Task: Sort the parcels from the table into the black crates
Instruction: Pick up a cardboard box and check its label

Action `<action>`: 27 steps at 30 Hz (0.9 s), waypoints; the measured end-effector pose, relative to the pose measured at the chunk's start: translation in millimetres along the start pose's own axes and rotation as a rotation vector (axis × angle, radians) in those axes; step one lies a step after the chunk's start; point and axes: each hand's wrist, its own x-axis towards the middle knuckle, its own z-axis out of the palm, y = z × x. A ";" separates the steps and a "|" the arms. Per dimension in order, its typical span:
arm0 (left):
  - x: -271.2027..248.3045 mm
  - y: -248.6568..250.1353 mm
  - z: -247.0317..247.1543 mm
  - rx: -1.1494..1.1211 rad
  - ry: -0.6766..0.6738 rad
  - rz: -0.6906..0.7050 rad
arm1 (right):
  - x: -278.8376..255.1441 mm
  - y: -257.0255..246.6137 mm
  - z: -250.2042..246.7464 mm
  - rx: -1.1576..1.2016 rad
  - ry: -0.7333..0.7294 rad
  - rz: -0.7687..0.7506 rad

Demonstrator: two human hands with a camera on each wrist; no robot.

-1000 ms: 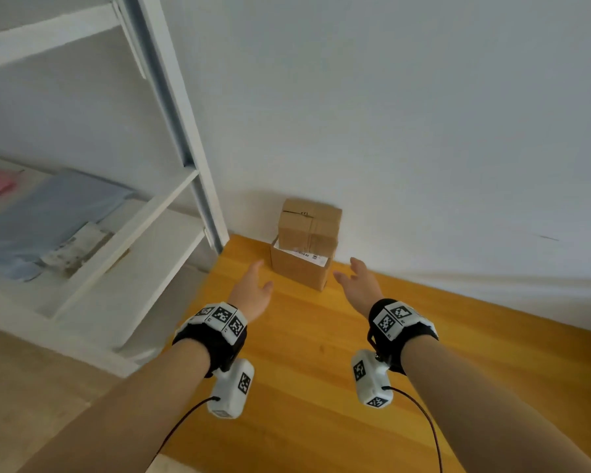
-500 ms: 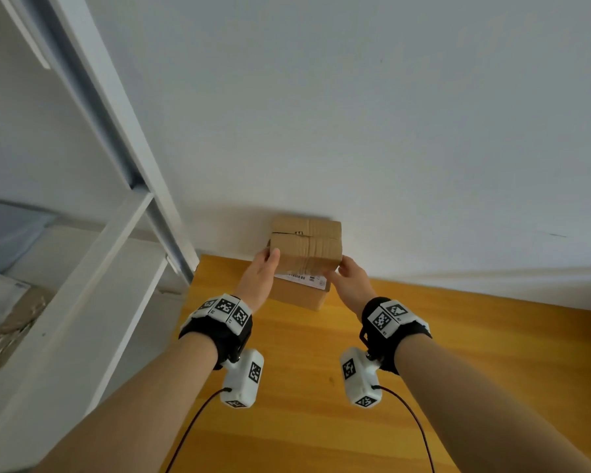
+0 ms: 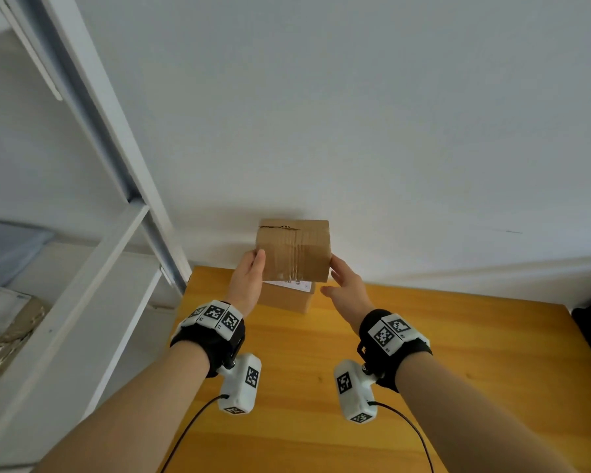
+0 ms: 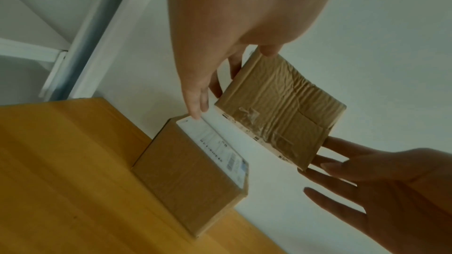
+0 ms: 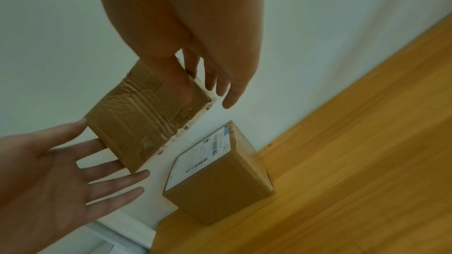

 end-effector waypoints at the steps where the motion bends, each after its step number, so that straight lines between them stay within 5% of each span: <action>1: -6.1 7.5 1.3 -0.009 0.003 0.016 | -6.7 -0.1 -6.1 -0.002 0.000 -0.009; 7: -49.5 58.2 26.8 -0.024 -0.108 0.099 | -49.3 -0.9 -53.0 0.002 0.022 -0.080; 15: -111.1 107.7 82.9 0.072 -0.054 0.184 | -101.6 4.0 -127.8 0.008 0.123 -0.163; 27: -191.0 119.0 145.2 0.122 -0.020 0.241 | -160.1 17.6 -191.4 0.113 0.168 -0.163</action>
